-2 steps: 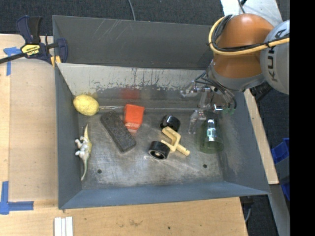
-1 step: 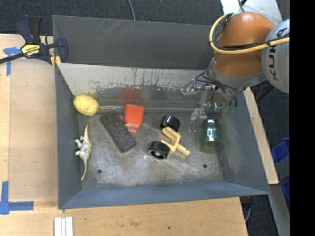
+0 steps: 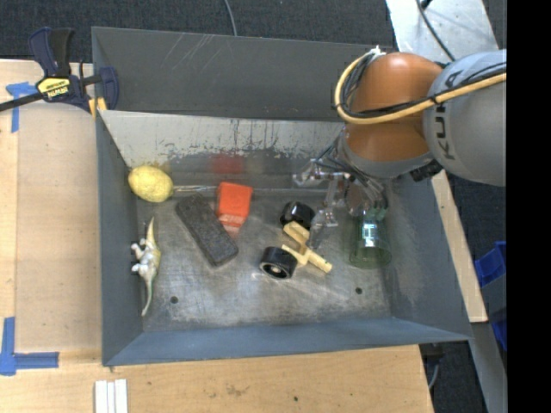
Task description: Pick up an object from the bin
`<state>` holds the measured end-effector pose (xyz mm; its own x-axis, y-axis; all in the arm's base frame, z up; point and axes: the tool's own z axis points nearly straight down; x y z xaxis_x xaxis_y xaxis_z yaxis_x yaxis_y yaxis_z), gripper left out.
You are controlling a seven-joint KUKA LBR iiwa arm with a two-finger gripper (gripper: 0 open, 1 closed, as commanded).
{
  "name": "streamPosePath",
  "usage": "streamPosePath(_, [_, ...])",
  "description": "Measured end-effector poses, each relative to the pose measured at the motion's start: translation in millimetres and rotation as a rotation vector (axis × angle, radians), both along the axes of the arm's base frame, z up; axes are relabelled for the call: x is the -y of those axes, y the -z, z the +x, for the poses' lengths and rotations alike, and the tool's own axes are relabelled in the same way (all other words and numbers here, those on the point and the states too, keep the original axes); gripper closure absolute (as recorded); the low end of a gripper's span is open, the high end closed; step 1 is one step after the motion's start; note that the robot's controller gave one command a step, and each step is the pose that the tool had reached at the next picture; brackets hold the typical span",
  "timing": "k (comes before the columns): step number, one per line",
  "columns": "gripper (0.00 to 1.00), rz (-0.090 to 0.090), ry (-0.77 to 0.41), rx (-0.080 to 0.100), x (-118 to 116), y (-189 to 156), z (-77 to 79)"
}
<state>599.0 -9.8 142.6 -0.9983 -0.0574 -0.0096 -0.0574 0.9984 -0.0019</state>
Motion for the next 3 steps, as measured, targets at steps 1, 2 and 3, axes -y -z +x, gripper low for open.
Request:
streamPosePath(1, [1.00, 0.004, 0.038, -0.014, -1.9, 49.0, 14.0])
streamPosePath(2, [1.00, 0.004, 0.038, -0.014, -2.0, 49.0, 14.0])
streamPosePath(3, [1.00, 0.002, 0.046, -0.002, -6.9, 34.2, 5.4])
